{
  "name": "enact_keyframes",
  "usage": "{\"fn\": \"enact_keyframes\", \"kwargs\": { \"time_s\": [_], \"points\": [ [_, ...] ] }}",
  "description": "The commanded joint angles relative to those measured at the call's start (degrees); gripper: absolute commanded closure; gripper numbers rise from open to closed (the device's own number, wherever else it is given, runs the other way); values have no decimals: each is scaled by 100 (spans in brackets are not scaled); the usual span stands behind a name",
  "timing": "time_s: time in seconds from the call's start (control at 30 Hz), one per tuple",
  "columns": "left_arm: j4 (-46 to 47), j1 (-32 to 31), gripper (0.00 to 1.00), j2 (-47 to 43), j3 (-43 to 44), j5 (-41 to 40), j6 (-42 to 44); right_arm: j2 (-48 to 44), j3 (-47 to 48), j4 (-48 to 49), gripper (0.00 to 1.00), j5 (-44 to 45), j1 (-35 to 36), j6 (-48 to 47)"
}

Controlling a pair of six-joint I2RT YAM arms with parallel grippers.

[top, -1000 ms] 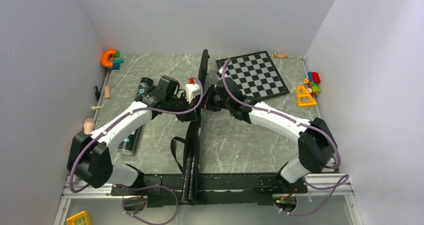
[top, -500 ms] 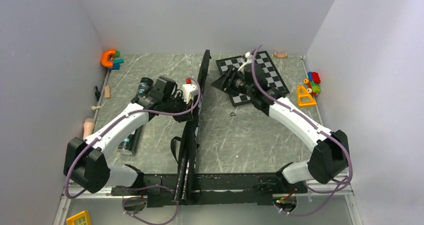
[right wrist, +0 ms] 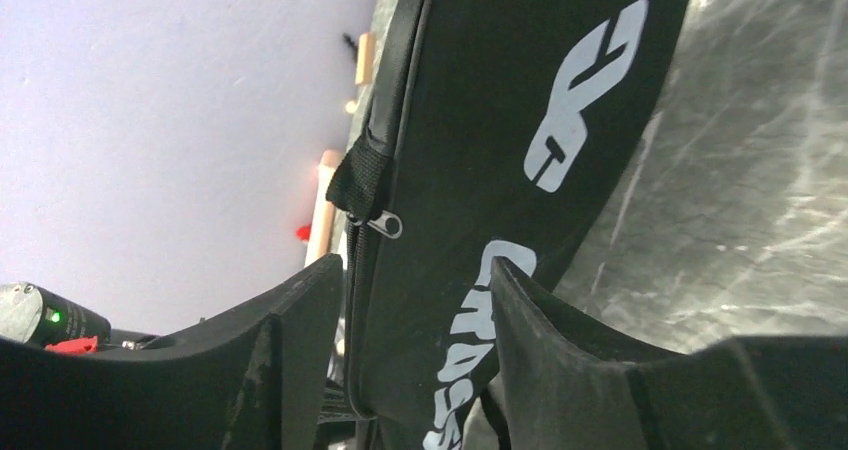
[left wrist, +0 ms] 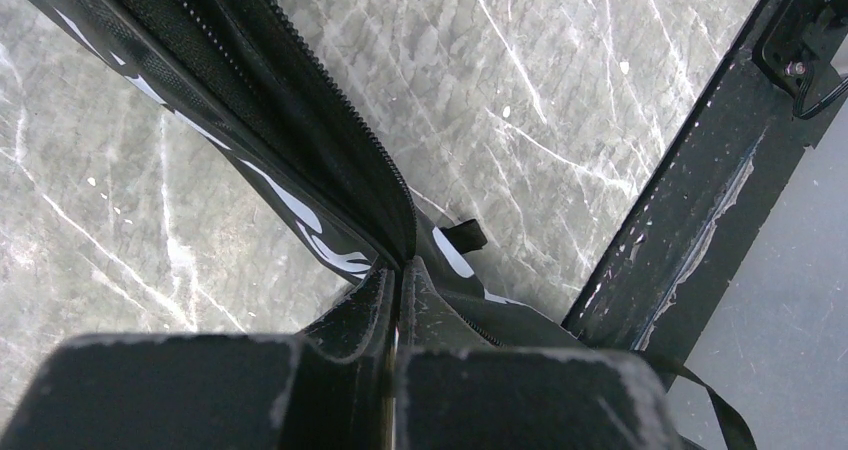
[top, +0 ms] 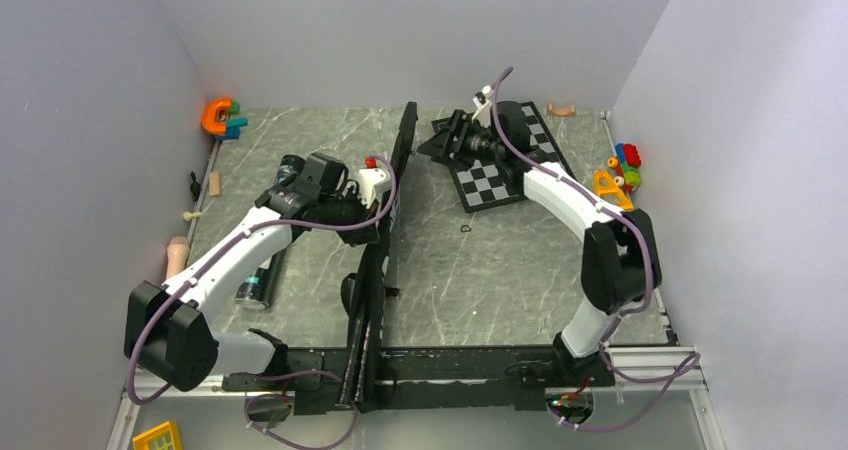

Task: Pack up the badminton gear

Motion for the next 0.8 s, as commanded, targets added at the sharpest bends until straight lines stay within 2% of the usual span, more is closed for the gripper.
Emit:
{"fn": "enact_keyframes", "kwargs": {
  "time_s": [0.0, 0.2, 0.3, 0.57, 0.77],
  "points": [
    [157, 31, 100, -249, 384, 182, 138, 340, 264, 1151, 43, -940, 4, 414],
    [120, 36, 100, -164, 468, 201, 95, 634, 374, 1407, 46, -1141, 4, 569],
    [140, 31, 100, -143, 470, 205, 77, 666, 353, 1513, 51, -1161, 3, 622],
    [111, 31, 100, -85, 486, 237, 112, 704, 119, 1855, 73, -1144, 9, 821],
    [100, 33, 100, -65, 504, 247, 116, 759, 83, 1966, 74, -1151, 33, 889]
  ]
}}
